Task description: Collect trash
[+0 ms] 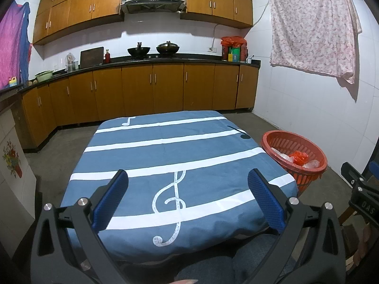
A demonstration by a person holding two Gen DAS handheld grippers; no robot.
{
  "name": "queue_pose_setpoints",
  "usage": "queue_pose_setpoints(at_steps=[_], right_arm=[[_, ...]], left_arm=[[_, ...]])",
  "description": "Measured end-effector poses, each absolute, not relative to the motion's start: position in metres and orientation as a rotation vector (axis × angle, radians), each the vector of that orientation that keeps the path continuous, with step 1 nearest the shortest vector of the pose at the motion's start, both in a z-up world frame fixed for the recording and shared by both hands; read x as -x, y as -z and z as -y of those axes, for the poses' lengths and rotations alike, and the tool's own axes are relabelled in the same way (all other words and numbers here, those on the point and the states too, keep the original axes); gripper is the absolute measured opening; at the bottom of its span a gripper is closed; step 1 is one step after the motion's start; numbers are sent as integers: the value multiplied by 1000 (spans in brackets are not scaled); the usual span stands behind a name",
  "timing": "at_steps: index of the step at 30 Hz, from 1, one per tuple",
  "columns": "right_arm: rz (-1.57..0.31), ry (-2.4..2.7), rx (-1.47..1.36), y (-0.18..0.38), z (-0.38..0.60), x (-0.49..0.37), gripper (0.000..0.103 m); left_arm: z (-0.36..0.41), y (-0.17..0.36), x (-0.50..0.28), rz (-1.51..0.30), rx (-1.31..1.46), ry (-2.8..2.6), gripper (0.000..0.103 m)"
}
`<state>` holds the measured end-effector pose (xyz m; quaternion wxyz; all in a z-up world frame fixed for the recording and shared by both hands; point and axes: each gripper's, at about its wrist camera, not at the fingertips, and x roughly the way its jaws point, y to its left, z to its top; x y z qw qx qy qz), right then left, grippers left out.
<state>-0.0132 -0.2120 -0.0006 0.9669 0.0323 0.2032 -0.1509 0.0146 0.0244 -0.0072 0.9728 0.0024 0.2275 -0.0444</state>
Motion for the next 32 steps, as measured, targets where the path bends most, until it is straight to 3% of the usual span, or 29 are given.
queue_pose_setpoints(at_steps=[32], right_arm=[[-412, 304, -67, 0, 214, 14, 101]], left_arm=[[-23, 9, -10, -473, -3, 78, 99]])
